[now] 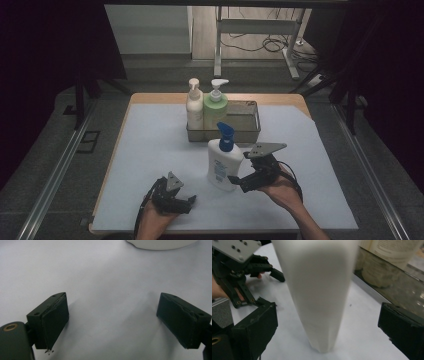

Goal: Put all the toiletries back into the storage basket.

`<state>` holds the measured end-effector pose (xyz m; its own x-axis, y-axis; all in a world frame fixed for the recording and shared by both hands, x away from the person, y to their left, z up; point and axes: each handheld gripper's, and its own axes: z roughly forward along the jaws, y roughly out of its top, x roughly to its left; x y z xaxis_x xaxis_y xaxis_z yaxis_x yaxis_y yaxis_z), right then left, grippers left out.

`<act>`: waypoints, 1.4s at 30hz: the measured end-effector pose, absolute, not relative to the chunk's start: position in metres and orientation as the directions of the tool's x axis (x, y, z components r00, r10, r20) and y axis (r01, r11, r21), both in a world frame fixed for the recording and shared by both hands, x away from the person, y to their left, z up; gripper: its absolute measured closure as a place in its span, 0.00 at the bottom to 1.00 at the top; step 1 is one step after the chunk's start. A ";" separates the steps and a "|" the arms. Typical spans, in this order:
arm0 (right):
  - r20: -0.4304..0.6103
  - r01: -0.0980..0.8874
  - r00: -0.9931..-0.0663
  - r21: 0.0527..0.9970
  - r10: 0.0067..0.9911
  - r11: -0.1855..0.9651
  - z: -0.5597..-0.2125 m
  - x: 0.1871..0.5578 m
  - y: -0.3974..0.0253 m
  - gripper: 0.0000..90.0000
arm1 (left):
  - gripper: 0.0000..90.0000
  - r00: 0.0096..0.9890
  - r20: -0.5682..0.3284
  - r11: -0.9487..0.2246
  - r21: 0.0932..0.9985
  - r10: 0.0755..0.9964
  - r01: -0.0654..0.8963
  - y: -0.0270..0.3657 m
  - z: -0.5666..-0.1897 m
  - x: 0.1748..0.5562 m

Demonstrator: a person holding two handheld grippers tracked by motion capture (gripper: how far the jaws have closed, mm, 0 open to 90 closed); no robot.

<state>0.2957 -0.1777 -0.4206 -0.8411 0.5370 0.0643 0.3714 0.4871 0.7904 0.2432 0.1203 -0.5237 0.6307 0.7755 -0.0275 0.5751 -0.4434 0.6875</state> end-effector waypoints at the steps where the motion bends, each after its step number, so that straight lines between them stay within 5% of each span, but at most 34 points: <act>1: 0.066 0.372 -0.840 0.792 0.539 0.483 -0.419 0.296 -0.175 0.03 | 0.12 0.633 -0.025 -0.447 0.686 0.774 0.574 0.121 -0.524 0.243; 16: 0.038 0.357 -0.829 0.804 0.557 0.476 -0.411 0.306 -0.150 0.17 | 0.12 0.630 -0.028 -0.443 0.688 0.776 0.575 0.120 -0.524 0.243; 26: 0.035 0.349 -0.838 0.801 0.545 0.486 -0.407 0.308 -0.138 0.41 | 0.12 0.631 -0.028 -0.443 0.688 0.776 0.575 0.120 -0.524 0.243; 42: 0.010 0.365 -0.829 0.768 0.559 0.527 -0.399 0.307 -0.138 0.44 | 0.12 0.633 -0.024 -0.449 0.684 0.773 0.575 0.121 -0.523 0.243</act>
